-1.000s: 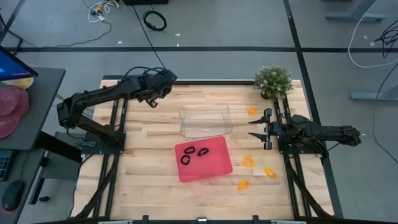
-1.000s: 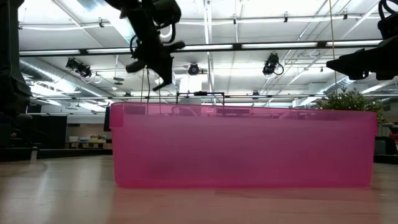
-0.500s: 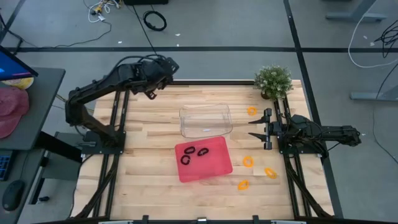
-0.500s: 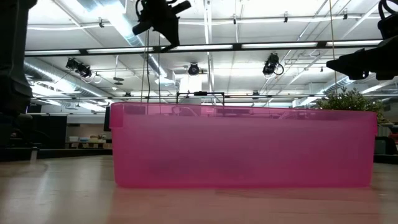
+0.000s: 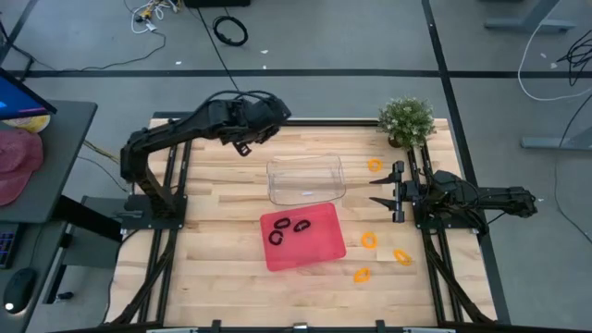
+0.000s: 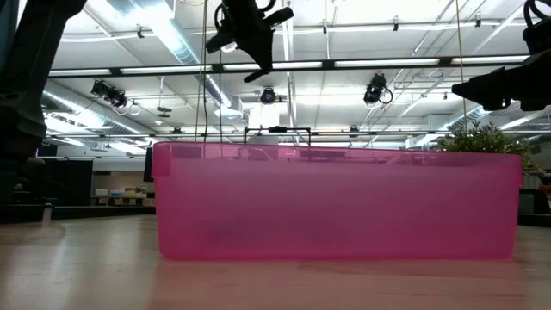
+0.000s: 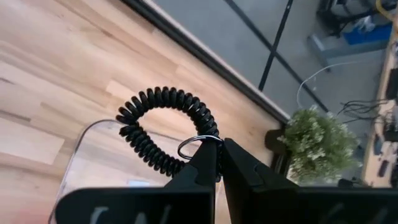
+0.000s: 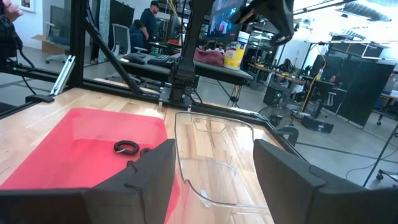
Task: Sort spring keychains
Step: Put the black spring keychain into the red bin
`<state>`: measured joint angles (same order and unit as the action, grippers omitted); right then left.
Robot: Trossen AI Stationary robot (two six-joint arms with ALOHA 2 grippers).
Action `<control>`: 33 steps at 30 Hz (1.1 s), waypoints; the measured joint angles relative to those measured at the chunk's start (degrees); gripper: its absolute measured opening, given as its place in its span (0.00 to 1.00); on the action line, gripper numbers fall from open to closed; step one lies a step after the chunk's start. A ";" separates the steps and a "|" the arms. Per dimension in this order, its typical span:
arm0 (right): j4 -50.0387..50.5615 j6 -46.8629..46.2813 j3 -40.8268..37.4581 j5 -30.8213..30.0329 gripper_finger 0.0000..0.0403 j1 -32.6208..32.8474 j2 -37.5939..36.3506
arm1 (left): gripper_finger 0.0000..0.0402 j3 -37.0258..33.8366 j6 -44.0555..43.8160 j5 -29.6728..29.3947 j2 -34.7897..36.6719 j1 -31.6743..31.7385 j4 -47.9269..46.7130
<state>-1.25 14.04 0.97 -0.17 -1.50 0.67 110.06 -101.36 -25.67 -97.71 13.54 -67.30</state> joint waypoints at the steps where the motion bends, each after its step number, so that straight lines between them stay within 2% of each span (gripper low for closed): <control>1: 0.02 0.00 0.02 0.00 0.55 -0.01 0.00 | 0.02 0.02 -0.02 0.55 -0.44 0.00 -0.23; 33: 0.02 0.00 0.02 0.00 0.55 0.00 -0.02 | 0.02 -0.24 -2.54 8.50 -6.30 -0.22 -5.29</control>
<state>-1.23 14.04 0.99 -0.16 -1.50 0.64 109.82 -103.90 -17.17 -104.01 13.32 -72.59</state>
